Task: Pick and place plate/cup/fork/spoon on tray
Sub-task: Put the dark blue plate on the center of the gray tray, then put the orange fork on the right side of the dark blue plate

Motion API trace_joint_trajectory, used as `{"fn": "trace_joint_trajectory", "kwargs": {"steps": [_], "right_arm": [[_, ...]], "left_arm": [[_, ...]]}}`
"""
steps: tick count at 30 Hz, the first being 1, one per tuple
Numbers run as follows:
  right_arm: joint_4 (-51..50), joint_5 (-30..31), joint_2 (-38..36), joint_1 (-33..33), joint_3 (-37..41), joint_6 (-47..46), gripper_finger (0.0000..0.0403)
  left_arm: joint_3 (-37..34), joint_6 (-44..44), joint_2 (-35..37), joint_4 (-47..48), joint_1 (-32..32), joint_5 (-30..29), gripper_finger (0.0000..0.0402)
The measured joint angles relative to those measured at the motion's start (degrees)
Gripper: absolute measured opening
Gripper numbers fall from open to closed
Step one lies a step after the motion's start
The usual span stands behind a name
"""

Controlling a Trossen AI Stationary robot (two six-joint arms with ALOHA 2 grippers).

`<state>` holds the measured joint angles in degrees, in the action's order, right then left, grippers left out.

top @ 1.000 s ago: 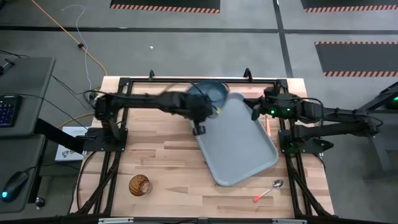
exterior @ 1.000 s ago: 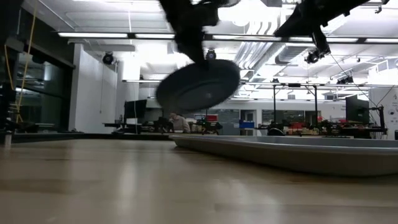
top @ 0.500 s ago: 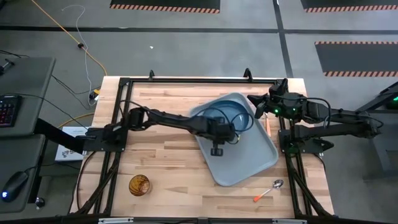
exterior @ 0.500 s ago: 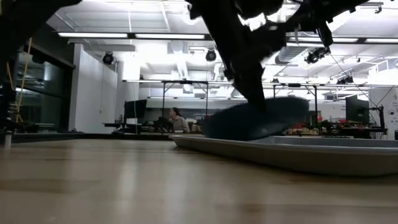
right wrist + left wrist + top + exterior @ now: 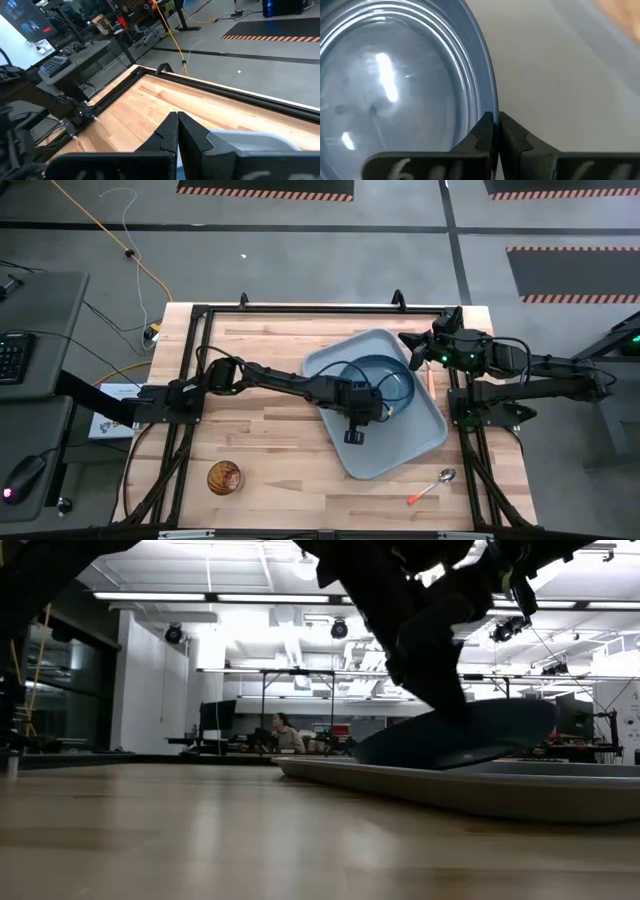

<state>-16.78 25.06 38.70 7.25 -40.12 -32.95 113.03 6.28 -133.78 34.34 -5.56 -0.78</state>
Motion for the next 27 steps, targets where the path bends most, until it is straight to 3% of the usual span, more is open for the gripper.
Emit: {"fn": "trace_joint_trajectory", "kwargs": {"steps": [12,24,27], "right_arm": [[-0.1,0.8,0.0,0.0,0.0,0.0,0.0001],[-0.1,0.9,0.0,0.0,0.0,0.0,0.0001],[-0.2,0.9,0.0,0.0,0.0,-1.7,0.0001]], "left_arm": [[0.0,-2.1,-0.2,0.2,-1.0,1.4,0.0013],[0.0,-5.8,-0.2,2.5,-0.2,3.4,0.0133],[2.2,-6.2,-0.2,8.7,0.9,3.3,0.0159]]}}
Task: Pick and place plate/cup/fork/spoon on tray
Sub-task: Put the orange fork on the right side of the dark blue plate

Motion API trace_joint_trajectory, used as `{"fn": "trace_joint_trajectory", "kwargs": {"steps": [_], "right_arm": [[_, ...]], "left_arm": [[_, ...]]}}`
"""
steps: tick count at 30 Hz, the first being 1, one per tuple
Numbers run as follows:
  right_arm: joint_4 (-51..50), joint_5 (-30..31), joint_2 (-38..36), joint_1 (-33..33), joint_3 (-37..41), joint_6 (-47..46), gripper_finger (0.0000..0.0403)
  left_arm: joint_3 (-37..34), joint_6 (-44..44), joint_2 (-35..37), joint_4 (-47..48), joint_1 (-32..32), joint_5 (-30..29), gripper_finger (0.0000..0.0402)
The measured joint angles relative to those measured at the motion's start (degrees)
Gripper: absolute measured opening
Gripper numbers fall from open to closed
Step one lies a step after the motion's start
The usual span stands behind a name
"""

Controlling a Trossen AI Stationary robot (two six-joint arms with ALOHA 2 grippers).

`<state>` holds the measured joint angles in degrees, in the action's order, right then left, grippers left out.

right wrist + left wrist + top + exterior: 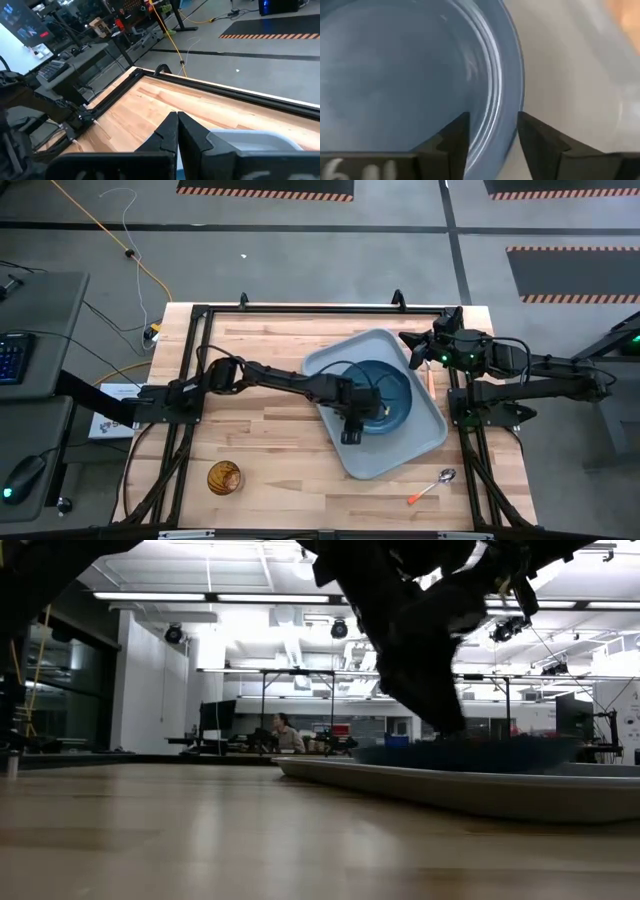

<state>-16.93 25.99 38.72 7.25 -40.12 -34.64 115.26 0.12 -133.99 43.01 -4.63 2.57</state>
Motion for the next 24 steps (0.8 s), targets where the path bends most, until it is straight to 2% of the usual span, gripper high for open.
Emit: {"fn": "trace_joint_trajectory", "kwargs": {"steps": [7,13,15,18,24], "right_arm": [[0.7,0.5,0.0,0.1,0.0,-1.0,0.0001],[-1.1,-0.9,-0.2,3.3,0.0,-2.5,0.0013],[-5.4,-3.2,0.0,5.6,0.0,-4.6,0.0034],[-14.9,-8.0,1.6,9.2,0.0,-8.0,0.0083],[-33.5,-15.5,9.1,15.5,0.0,-14.1,0.0187]], "left_arm": [[7.4,0.0,0.5,14.7,4.6,1.8,0.0186],[4.1,-2.6,7.5,14.9,9.9,9.4,0.0188],[0.6,-3.2,11.9,12.5,11.4,9.3,0.0186],[-7.5,-5.3,20.8,3.5,13.4,9.4,0.0184],[-31.1,-12.6,41.2,-23.0,16.7,9.2,0.0184]]}}
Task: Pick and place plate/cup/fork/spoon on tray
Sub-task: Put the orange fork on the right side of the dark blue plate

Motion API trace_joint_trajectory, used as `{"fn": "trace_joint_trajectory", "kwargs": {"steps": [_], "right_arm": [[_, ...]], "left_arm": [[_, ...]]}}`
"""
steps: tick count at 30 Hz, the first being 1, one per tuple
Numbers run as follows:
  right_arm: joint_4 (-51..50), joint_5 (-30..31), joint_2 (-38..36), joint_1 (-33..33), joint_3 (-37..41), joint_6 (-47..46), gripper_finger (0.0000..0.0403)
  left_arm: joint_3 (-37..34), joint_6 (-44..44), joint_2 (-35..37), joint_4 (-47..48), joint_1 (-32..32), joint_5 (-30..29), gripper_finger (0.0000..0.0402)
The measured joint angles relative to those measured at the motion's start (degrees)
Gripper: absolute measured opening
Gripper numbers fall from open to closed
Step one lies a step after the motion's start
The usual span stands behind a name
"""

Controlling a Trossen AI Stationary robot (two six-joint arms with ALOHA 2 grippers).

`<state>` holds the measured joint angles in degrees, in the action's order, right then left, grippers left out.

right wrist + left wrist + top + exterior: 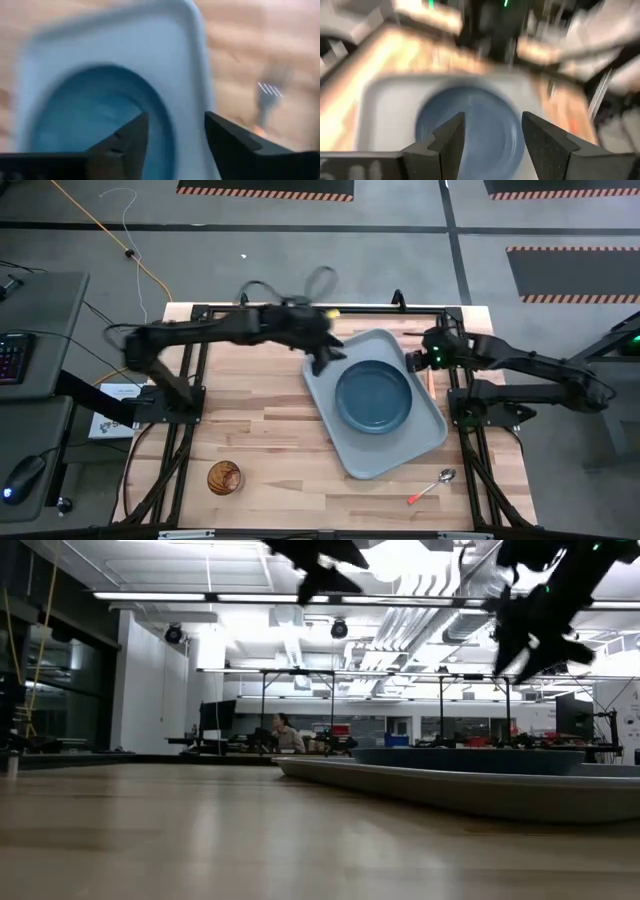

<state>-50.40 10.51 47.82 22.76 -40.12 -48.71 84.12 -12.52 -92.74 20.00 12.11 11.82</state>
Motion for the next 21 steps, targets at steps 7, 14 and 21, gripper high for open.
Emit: {"fn": "trace_joint_trajectory", "kwargs": {"steps": [7,14,21], "right_arm": [[-9.1,2.2,9.5,4.7,0.0,-1.1,0.0237],[-8.8,2.6,16.0,8.0,3.9,-6.1,0.0231],[1.9,-2.3,17.5,11.4,12.1,-6.8,0.0211]], "left_arm": [[-22.9,-8.2,18.3,-23.4,1.0,-0.5,0.0184],[-30.1,-13.0,24.9,-29.2,1.0,-4.0,0.0184],[-30.1,-13.9,25.2,-30.6,1.0,-4.0,0.0184]]}}
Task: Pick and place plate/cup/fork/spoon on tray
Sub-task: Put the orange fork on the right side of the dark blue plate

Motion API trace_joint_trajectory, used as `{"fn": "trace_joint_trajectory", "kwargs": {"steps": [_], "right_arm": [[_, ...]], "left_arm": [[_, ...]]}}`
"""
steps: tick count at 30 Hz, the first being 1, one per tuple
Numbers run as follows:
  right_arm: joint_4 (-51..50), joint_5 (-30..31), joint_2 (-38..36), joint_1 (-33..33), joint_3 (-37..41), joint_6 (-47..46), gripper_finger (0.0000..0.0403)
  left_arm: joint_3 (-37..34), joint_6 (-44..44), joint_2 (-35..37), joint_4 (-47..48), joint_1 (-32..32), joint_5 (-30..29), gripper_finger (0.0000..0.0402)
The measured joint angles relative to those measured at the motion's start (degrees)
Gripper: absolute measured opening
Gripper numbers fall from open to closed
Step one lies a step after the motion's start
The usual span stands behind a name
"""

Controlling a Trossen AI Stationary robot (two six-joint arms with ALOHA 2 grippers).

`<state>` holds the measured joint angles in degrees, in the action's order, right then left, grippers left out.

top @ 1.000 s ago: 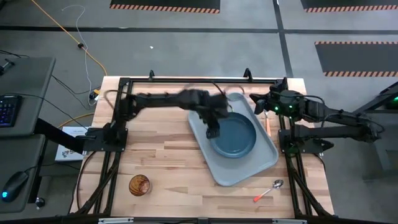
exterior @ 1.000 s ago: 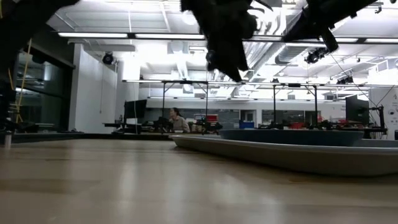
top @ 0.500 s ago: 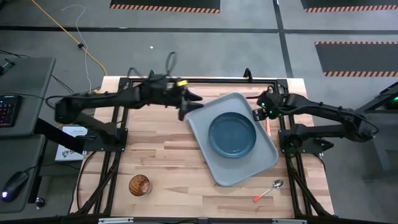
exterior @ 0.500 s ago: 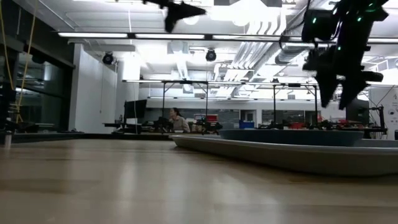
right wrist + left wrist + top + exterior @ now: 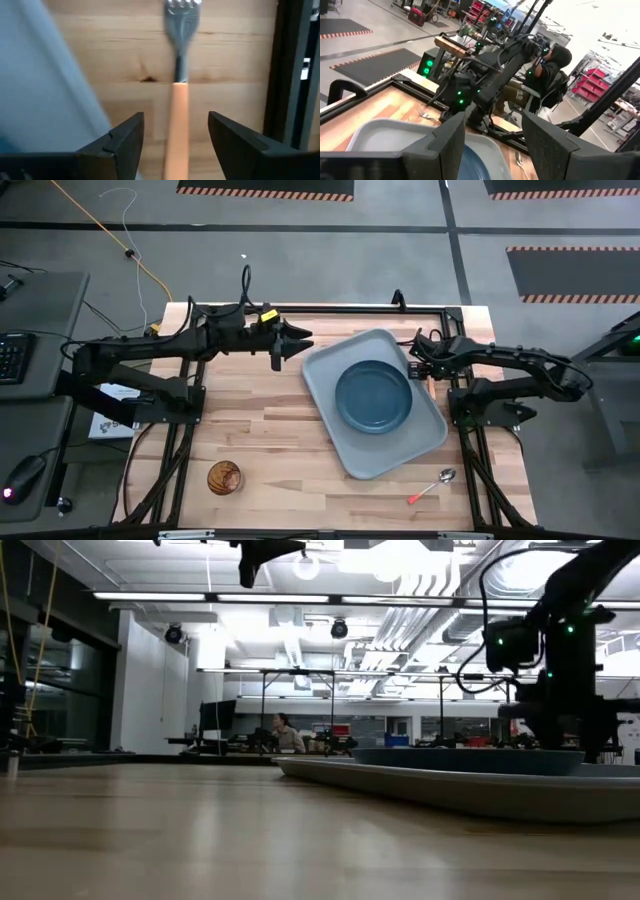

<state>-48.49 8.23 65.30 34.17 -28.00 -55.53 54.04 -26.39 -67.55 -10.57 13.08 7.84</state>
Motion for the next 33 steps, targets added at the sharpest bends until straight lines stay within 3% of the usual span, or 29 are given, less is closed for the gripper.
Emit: {"fn": "trace_joint_trajectory", "kwargs": {"steps": [5,11,17,21,28,30,33], "right_arm": [[1.4,3.3,0.0,1.2,2.1,-0.8,0.0194],[7.7,3.0,-0.1,1.9,4.2,-1.5,0.0158],[8.5,3.3,-0.2,1.8,5.5,-2.3,0.008],[7.1,4.4,-0.8,1.8,4.1,2.4,0.0018],[-0.6,11.3,-5.2,1.9,-5.9,10.6,0.0021],[2.5,11.1,-6.9,1.4,-9.2,13.8,0.0011],[12.8,5.5,-9.1,-0.9,-11.5,18.3,0.001]], "left_arm": [[0.0,0.0,0.0,0.0,0.0,0.0,0.0184],[0.0,0.0,0.0,0.0,0.0,0.1,0.0184],[0.0,0.0,0.0,0.0,0.0,0.0,0.0184],[0.0,0.0,0.0,-0.1,0.0,0.0,0.0184],[0.0,0.0,0.0,-0.6,0.4,0.0,0.0184],[0.0,0.0,0.0,-1.2,0.4,0.0,0.0184],[0.0,1.9,0.0,-1.4,0.4,0.0,0.0184]]}}
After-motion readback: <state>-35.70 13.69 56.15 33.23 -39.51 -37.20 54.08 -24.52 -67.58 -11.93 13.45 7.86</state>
